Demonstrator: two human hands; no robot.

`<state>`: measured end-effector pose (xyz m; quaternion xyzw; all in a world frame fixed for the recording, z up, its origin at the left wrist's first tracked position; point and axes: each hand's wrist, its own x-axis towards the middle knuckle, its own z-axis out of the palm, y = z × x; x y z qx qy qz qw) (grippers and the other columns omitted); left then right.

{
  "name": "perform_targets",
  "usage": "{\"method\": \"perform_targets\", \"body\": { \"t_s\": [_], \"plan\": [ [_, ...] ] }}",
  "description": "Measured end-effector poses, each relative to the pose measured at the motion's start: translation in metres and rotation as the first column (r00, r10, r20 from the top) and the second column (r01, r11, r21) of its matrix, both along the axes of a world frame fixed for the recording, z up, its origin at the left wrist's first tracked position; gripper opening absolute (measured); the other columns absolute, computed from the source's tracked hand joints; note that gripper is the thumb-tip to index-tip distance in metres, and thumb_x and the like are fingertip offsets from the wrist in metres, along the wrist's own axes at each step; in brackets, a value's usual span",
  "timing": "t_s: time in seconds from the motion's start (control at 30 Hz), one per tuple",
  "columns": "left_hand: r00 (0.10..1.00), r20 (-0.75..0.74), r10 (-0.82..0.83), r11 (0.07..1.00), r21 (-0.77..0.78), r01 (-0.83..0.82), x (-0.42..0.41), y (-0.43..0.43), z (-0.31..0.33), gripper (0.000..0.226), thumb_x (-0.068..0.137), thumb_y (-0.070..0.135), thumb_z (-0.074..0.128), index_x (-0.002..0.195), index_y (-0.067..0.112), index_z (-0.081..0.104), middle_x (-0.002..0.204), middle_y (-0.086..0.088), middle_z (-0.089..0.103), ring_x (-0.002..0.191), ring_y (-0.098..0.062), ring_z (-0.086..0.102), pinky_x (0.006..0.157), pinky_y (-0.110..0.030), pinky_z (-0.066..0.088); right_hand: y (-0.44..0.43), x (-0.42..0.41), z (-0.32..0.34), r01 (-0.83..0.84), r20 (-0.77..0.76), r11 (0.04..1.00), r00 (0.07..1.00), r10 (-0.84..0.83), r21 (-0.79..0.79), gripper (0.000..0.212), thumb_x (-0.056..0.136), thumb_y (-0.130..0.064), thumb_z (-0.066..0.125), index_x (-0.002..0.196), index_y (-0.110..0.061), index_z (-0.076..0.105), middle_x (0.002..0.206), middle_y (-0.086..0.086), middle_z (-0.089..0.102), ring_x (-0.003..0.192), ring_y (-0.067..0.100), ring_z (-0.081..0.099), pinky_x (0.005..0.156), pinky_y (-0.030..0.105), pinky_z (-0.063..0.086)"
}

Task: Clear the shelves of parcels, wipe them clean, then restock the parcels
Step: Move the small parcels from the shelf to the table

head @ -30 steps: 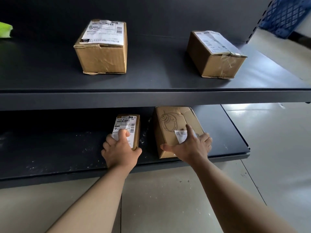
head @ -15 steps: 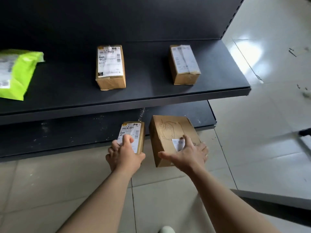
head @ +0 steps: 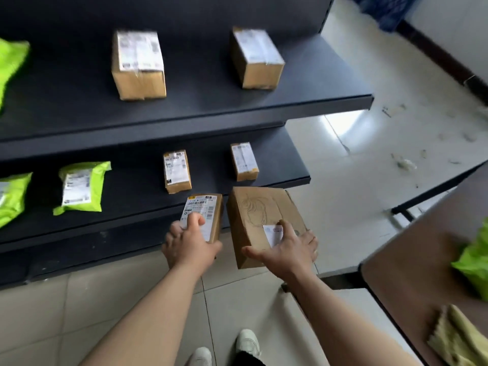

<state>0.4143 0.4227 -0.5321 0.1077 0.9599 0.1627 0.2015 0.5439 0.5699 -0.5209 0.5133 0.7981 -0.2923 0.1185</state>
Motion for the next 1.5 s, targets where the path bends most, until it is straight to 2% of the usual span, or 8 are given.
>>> {"method": "perform_targets", "body": {
  "t_s": [0.3, 0.57, 0.7, 0.87, 1.0, 1.1, 1.3, 1.5],
  "plan": [
    [0.985, -0.110, -0.131, 0.987, 0.082, 0.141, 0.005, 0.010, 0.134, 0.055, 0.068, 0.047, 0.070, 0.102, 0.038, 0.029, 0.121, -0.006, 0.037, 0.110, -0.030, 0.042, 0.091, -0.039, 0.034, -0.005, 0.024, 0.138, 0.164, -0.138, 0.983, 0.979, -0.151, 0.088, 0.126, 0.038, -0.091, 0.060, 0.146, -0.036, 0.023, 0.152, 0.022, 0.009, 0.141, 0.043, 0.003, 0.115, 0.056, 0.012],
    [0.939, -0.165, -0.303, 0.938, 0.122, 0.324, 0.036, 0.030, 0.198, 0.055, 0.068, 0.048, 0.072, 0.098, 0.038, 0.026, 0.124, -0.011, 0.038, 0.111, -0.033, 0.042, 0.092, -0.041, 0.034, -0.016, 0.090, 0.205, 0.388, -0.215, 0.910, 0.910, -0.353, 0.148, 0.126, 0.036, -0.092, 0.062, 0.143, -0.038, 0.024, 0.152, 0.026, 0.009, 0.141, 0.044, 0.003, 0.117, 0.056, 0.013],
    [0.891, -0.178, -0.418, 0.884, 0.147, 0.445, 0.076, 0.058, 0.220, 0.054, 0.070, 0.049, 0.072, 0.098, 0.038, 0.027, 0.126, -0.014, 0.040, 0.112, -0.034, 0.041, 0.093, -0.042, 0.035, -0.012, 0.145, 0.228, 0.497, -0.229, 0.854, 0.859, -0.458, 0.156, 0.129, 0.033, -0.092, 0.060, 0.144, -0.038, 0.024, 0.151, 0.027, 0.008, 0.141, 0.045, 0.001, 0.116, 0.056, 0.010],
    [0.815, -0.190, -0.547, 0.799, 0.173, 0.576, 0.143, 0.094, 0.239, 0.056, 0.067, 0.046, 0.072, 0.103, 0.036, 0.029, 0.122, -0.011, 0.039, 0.111, -0.033, 0.041, 0.096, -0.044, 0.034, -0.004, 0.224, 0.245, 0.628, -0.250, 0.760, 0.773, -0.584, 0.168, 0.128, 0.036, -0.088, 0.064, 0.146, -0.038, 0.021, 0.153, 0.030, 0.001, 0.143, 0.046, -0.003, 0.116, 0.054, 0.007],
    [0.742, -0.207, -0.638, 0.714, 0.204, 0.670, 0.218, 0.129, 0.249, 0.055, 0.066, 0.044, 0.070, 0.102, 0.035, 0.029, 0.120, -0.012, 0.040, 0.110, -0.033, 0.041, 0.096, -0.045, 0.034, 0.005, 0.305, 0.251, 0.720, -0.225, 0.664, 0.694, -0.684, 0.203, 0.128, 0.037, -0.088, 0.066, 0.147, -0.038, 0.022, 0.153, 0.031, 0.003, 0.143, 0.046, -0.001, 0.116, 0.052, 0.007],
    [0.723, -0.190, -0.664, 0.687, 0.224, 0.691, 0.261, 0.149, 0.253, 0.054, 0.066, 0.044, 0.070, 0.100, 0.035, 0.029, 0.119, -0.011, 0.041, 0.110, -0.033, 0.040, 0.094, -0.045, 0.034, 0.011, 0.353, 0.254, 0.752, -0.203, 0.620, 0.659, -0.725, 0.225, 0.131, 0.030, -0.091, 0.060, 0.145, -0.039, 0.024, 0.151, 0.031, 0.007, 0.141, 0.046, 0.004, 0.115, 0.051, 0.012],
    [0.643, -0.158, -0.749, 0.606, 0.228, 0.762, 0.385, 0.194, 0.249, 0.055, 0.066, 0.045, 0.070, 0.103, 0.033, 0.031, 0.125, -0.013, 0.039, 0.114, -0.037, 0.041, 0.096, -0.046, 0.032, 0.033, 0.481, 0.254, 0.794, -0.155, 0.536, 0.590, -0.792, 0.286, 0.128, 0.033, -0.091, 0.063, 0.144, -0.038, 0.027, 0.150, 0.031, 0.011, 0.140, 0.046, 0.010, 0.115, 0.050, 0.016],
    [0.610, -0.111, -0.785, 0.574, 0.239, 0.783, 0.486, 0.230, 0.234, 0.054, 0.066, 0.044, 0.070, 0.106, 0.033, 0.035, 0.128, -0.011, 0.038, 0.116, -0.035, 0.041, 0.098, -0.046, 0.032, 0.056, 0.582, 0.242, 0.814, -0.118, 0.490, 0.545, -0.830, 0.313, 0.129, 0.034, -0.092, 0.061, 0.145, -0.036, 0.026, 0.149, 0.029, 0.015, 0.139, 0.045, 0.012, 0.115, 0.051, 0.017]
  ]
}}
